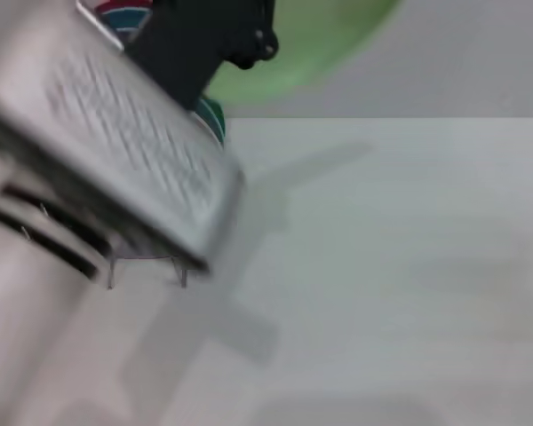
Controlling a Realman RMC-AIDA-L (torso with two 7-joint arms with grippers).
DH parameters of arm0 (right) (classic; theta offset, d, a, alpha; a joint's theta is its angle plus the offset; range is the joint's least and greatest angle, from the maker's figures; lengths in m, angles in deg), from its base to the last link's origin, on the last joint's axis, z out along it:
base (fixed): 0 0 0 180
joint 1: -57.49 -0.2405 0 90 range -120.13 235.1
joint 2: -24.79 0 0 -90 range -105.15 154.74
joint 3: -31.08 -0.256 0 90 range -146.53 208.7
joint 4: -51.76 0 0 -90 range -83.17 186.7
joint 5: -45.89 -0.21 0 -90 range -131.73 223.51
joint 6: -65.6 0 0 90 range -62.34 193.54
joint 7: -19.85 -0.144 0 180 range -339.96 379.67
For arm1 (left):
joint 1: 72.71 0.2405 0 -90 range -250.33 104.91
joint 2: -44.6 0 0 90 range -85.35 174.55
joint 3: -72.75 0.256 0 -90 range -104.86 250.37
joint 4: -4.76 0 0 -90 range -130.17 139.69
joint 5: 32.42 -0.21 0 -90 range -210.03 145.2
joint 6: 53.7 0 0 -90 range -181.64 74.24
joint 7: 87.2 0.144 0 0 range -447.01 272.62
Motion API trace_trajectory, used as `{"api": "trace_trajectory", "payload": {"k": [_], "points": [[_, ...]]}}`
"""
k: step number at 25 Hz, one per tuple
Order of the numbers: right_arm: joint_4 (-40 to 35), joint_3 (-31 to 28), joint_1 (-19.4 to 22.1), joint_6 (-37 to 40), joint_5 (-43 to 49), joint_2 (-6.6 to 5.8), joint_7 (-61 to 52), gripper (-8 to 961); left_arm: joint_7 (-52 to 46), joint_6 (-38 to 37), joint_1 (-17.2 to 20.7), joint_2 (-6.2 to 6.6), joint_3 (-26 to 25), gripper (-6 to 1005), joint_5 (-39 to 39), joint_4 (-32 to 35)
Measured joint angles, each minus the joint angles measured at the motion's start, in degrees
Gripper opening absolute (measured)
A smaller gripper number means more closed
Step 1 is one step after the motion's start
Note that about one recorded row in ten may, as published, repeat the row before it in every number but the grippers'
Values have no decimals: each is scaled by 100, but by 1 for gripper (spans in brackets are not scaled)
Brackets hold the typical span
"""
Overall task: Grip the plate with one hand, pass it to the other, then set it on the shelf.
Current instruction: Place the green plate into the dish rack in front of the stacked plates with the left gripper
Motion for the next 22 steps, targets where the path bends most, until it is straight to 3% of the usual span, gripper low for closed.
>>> {"api": "trace_trajectory", "payload": {"k": [1, 2, 3, 4, 6, 7, 8, 10, 12, 14, 18, 22], "points": [[-55, -51, -1, 11, -12, 1, 11, 608, -53, -594, -36, -7, 144, 75, -207, 264], [-174, -106, -36, 54, -13, 3, 72, 608, -637, -2430, -137, -10, 377, 75, -804, 1076], [-174, -106, -36, 54, -13, 3, 72, 608, -637, -2430, -137, -10, 377, 75, -804, 1076], [-207, -110, -51, 74, -12, 3, 118, 608, -1032, -3216, -176, 19, 404, 75, -1079, 1466], [-274, -94, -72, 88, -9, 4, 250, 607, -2128, -4423, -249, 147, 296, 75, -1506, 2114], [-335, -86, -101, 95, -2, 4, 351, 607, -3430, -5512, -451, 354, 84, 75, -1687, 3010], [-335, -86, -101, 95, -2, 4, 351, 607, -3430, -5512, -451, 354, 84, 75, -1687, 3010], [-385, -76, -127, 96, 6, -2, 456, 607, -4328, -6311, -702, 525, -89, 75, -1677, 3945], [-408, -35, -140, 106, 44, -8, 627, 607, -5168, -7123, -1135, 693, -245, 75, -1684, 5304], [-419, -27, -143, 111, 64, -8, 667, 607, -5567, -7630, -1514, 764, -298, 75, -1690, 6438], [-529, -19, -206, 156, 128, -16, 707, 608, -5620, -8195, -2135, 741, -322, 75, -1700, 8314], [-605, -12, -284, 191, 236, -29, 710, 608, -5460, -8265, -2342, 743, -250, 76, -1702, 8828]]}}
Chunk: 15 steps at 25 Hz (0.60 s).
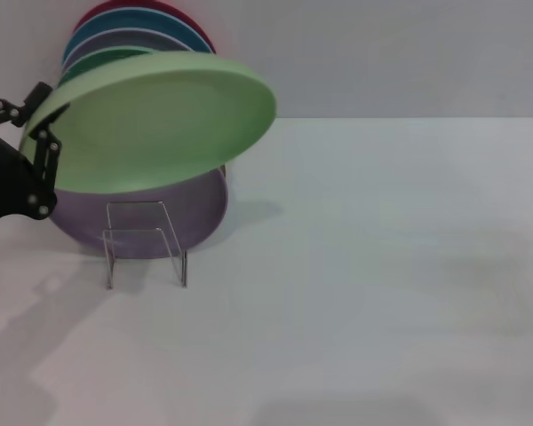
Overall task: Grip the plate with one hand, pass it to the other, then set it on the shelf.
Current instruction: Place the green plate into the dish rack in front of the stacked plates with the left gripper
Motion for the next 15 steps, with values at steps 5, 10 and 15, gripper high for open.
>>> {"api": "trace_trajectory", "payload": {"k": [5, 10, 15], "points": [[-58, 26, -27, -21, 4, -2, -2, 607, 88, 19, -110, 58, 148, 76, -9, 262], [-76, 67, -33, -31, 0, -2, -26, 608, 105, 52, -169, 60, 166, 76, -11, 447], [-87, 70, -58, -90, -9, -2, -58, 608, 108, 70, -194, 66, 205, 76, -14, 604]]}}
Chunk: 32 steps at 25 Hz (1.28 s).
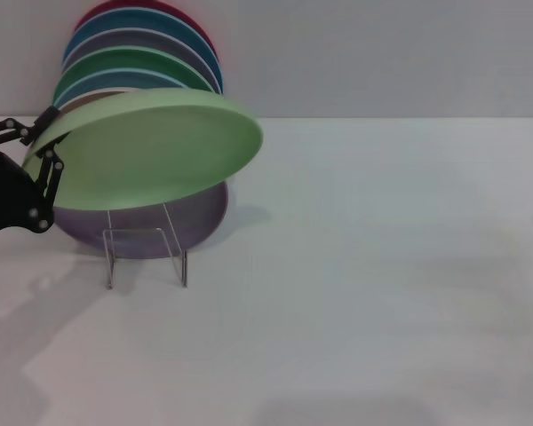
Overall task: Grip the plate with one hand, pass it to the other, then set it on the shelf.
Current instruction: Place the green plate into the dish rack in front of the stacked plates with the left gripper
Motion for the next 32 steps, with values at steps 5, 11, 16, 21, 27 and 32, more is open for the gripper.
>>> {"api": "trace_trajectory", "payload": {"k": [5, 11, 16, 21, 27, 32], "points": [[-1, 0, -22, -69, 3, 0, -7, 607, -7, 4, 21, -22, 8, 76, 0, 151], [-1, 4, -32, -166, 12, 0, -19, 607, -15, 50, 56, -39, 11, 76, 3, 207], [-2, 11, -36, -239, 13, 0, -21, 608, -15, 111, 82, -46, 11, 80, 6, 231], [-1, 11, -36, -291, 13, 0, -25, 608, 155, 184, 88, -128, 57, 105, 9, 331], [-2, 9, -34, -323, 14, 0, -40, 607, 254, 285, 125, -231, 95, 135, 13, 334], [7, 57, -50, -347, 18, -9, -61, 607, 435, 359, 128, -334, 95, 161, 12, 346]]}}
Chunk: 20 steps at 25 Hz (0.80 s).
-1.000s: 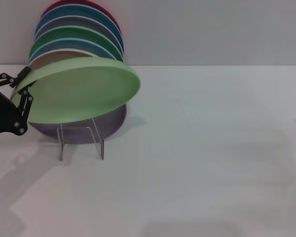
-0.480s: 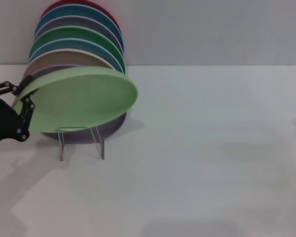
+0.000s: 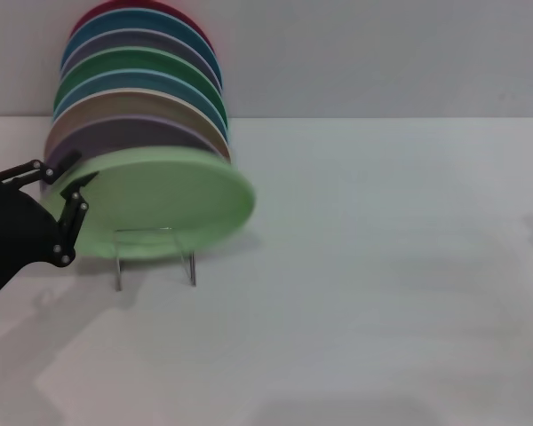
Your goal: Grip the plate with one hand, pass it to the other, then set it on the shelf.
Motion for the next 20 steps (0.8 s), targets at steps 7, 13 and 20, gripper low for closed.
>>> {"api": "trace_trajectory", "payload": {"k": [7, 13, 20], "points": [[15, 5, -25, -23, 0, -6, -36, 608, 135, 272, -34, -76, -71, 196, 2, -35], [25, 14, -23, -33, 3, -8, -40, 608, 155, 305, -44, -116, -131, 269, 29, -108], [20, 10, 47, -67, -13, 2, 338, 607, -2, -381, 552, -261, -1499, 481, 67, -836]]}}
